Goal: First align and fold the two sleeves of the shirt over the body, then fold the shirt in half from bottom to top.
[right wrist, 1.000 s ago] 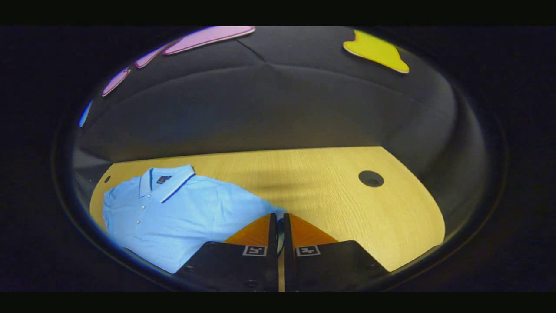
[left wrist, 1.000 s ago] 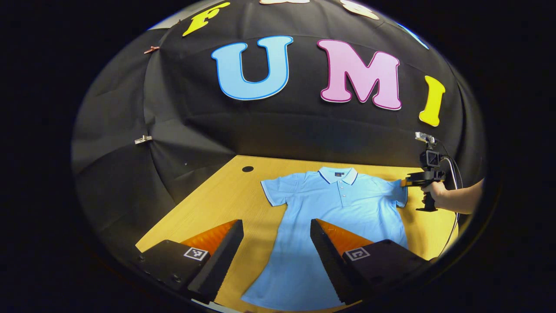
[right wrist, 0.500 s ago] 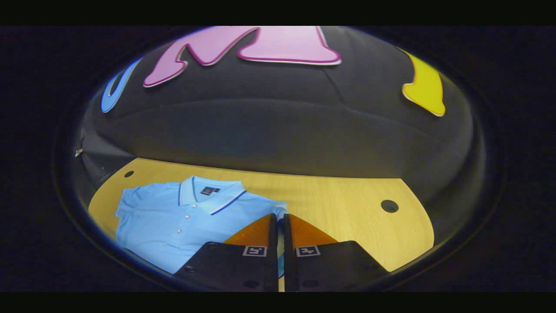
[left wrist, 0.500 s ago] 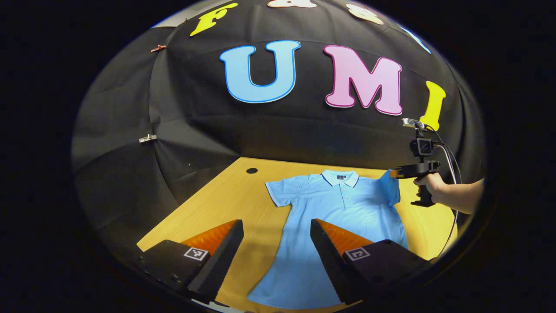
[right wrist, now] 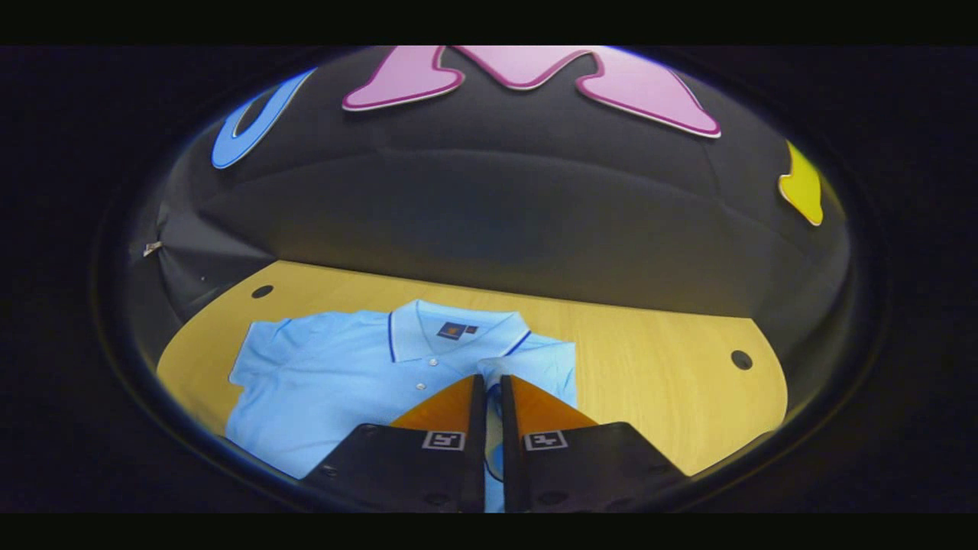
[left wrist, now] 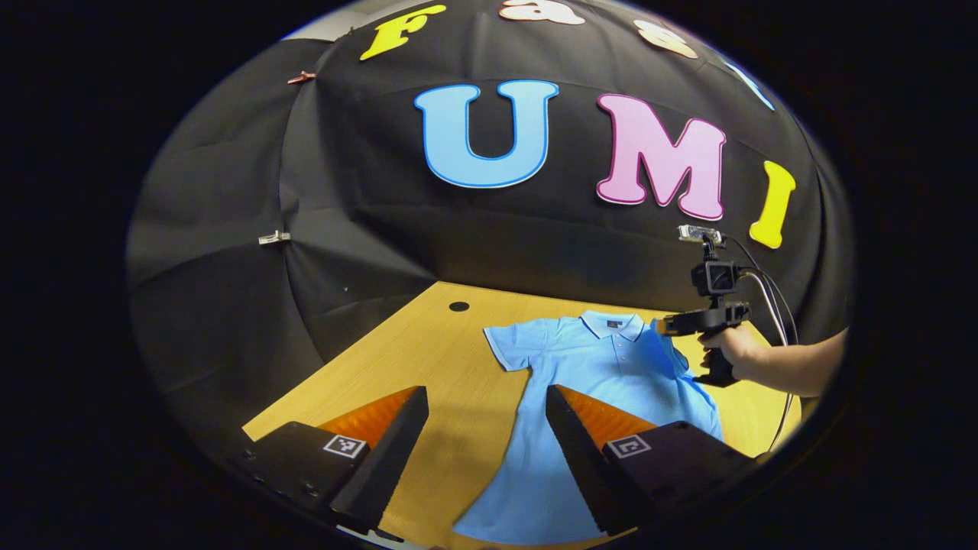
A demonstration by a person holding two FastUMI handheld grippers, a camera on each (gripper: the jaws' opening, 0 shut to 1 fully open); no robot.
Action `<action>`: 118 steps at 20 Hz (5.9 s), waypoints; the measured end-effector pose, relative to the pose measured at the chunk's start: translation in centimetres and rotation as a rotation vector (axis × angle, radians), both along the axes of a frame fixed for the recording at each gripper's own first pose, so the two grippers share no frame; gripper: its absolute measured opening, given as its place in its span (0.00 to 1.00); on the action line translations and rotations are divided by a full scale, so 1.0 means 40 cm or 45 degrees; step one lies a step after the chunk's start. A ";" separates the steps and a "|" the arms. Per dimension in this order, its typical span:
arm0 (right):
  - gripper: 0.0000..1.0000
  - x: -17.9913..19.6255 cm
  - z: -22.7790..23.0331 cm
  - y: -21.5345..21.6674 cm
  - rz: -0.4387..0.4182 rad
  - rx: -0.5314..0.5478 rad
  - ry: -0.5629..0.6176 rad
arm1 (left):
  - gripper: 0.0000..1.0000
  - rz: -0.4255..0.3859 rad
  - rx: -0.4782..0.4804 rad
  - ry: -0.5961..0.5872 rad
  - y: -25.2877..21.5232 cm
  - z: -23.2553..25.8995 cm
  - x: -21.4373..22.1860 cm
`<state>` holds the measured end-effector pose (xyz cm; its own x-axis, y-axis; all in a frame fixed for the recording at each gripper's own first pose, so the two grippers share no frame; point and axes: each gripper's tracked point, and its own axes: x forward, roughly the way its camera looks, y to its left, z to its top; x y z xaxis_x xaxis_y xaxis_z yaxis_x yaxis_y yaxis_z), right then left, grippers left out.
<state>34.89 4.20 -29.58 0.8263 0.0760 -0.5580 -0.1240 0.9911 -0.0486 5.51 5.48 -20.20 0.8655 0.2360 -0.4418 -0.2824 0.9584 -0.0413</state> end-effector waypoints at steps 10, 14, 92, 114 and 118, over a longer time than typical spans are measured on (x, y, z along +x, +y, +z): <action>0.99 -0.078 0.067 -0.010 0.077 -0.051 -0.102 | 0.98 -0.078 -0.027 -0.047 0.008 -0.020 0.208; 0.98 -0.141 0.125 -0.077 0.045 -0.077 -0.140 | 0.98 -0.172 -0.004 -0.029 0.009 -0.049 0.341; 0.96 -0.804 0.083 -0.318 -0.302 0.101 -0.137 | 0.97 -0.669 -0.166 0.046 -0.374 -0.194 0.315; 0.98 -1.075 -0.145 -0.159 -0.228 0.061 0.167 | 0.98 -0.370 -0.059 0.501 -0.136 -0.473 -0.299; 0.99 -1.076 -0.148 -0.153 -0.222 0.062 0.173 | 0.99 -0.433 -0.029 0.502 -0.155 -0.478 -0.300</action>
